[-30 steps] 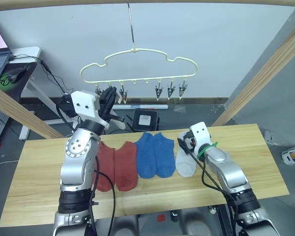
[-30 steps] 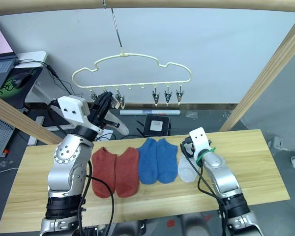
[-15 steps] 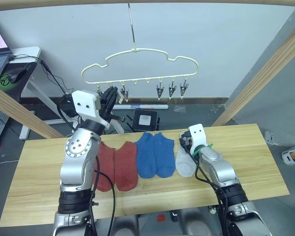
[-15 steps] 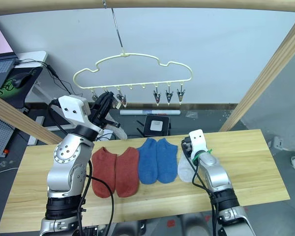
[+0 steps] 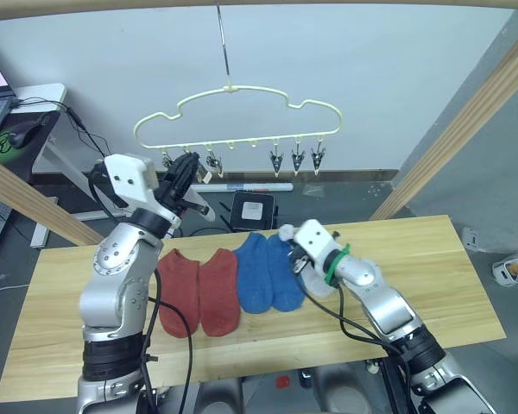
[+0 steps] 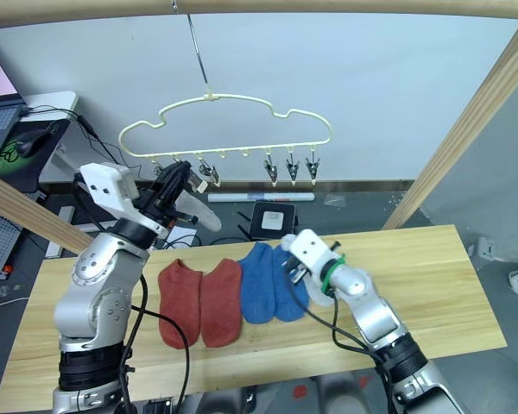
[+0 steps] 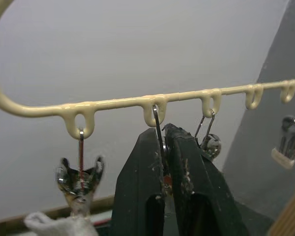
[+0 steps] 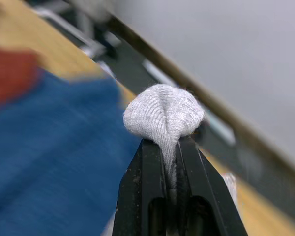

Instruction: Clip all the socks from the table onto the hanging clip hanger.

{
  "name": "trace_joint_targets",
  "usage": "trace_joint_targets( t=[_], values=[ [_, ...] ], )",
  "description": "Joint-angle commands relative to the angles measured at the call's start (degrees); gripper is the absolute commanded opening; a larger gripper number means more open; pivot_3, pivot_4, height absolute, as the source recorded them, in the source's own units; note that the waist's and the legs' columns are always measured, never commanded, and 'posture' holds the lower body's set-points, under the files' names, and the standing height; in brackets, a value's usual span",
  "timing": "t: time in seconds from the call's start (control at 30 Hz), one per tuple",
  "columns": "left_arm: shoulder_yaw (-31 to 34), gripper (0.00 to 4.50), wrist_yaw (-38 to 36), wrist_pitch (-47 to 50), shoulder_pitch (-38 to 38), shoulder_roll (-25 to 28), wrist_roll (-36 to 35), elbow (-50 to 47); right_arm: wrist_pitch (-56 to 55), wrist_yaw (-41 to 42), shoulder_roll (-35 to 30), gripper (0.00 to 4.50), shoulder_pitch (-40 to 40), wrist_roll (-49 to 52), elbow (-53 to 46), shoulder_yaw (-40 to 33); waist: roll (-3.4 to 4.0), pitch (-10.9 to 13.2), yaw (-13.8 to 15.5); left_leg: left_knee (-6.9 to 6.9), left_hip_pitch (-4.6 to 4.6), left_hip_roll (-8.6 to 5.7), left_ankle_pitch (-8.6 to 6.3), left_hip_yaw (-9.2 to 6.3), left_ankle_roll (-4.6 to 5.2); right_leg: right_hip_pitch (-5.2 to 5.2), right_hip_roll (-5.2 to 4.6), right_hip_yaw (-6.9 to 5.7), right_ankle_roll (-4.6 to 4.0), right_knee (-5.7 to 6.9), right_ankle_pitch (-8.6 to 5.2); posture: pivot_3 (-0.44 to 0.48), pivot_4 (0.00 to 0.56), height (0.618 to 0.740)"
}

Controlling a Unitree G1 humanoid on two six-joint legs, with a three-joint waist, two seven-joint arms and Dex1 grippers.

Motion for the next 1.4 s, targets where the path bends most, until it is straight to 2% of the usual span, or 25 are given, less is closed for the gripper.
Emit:
trace_joint_targets(
  t=[0.03, 0.23, 0.5, 0.83, 1.4],
  values=[
    [3.7, 0.0, -0.08, 5.03, -1.48, 1.95, -7.48, -4.12, -4.36, 2.74, 1.93, 0.01, -3.77, -1.58, -2.87, 3.04, 0.0, 0.0, -0.03, 0.0, -0.01, 0.01, 0.02, -0.03, -0.04, 0.0, 0.0, -0.01, 0.0, 0.0, 0.0, -0.063, 0.282, 0.74],
    [6.58, 0.0, 1.01, 11.11, -2.08, 3.73, -15.43, -5.15, -5.68, 4.02, 6.81, 0.01, -9.17, -1.11, 0.27, 2.86, -0.02, -0.01, 0.16, 0.0, -0.07, -0.01, 0.07, -0.11, -0.12, -0.01, -0.06, -0.04, -0.01, -0.04, 0.01, -0.061, 0.269, 0.74],
    [6.85, 0.0, 1.46, 13.89, -1.59, 5.13, -19.9, -6.11, -7.41, 4.6, 12.18, 0.01, -14.09, 0.57, 6.03, 1.25, -0.02, -0.01, 0.44, 0.0, -0.08, -0.02, 0.08, -0.11, -0.14, -0.03, -0.09, -0.04, -0.02, -0.04, 0.01, -0.061, 0.265, 0.74],
    [6.91, 0.0, 1.86, 14.32, -0.12, 5.73, -20.83, -6.71, -12.69, 2.83, 15.22, 0.01, -19.43, 0.73, 13.23, -1.66, -0.02, -0.01, 0.64, -0.02, -0.12, -0.01, 0.08, -0.08, -0.14, -0.11, -0.11, -0.03, -0.04, -0.03, 0.02, -0.05, 0.265, 0.74],
    [6.61, 0.0, 2.2, 14.82, 1.7, 6.62, -21.73, -7.22, -15.05, 2.86, 18.95, 0.01, -21.38, 0.95, 15.29, -2.46, -0.02, -0.01, 0.7, -0.03, -0.11, 0.01, 0.08, -0.07, -0.14, -0.13, -0.11, -0.02, -0.05, -0.02, 0.03, -0.042, 0.269, 0.74]
  ],
)
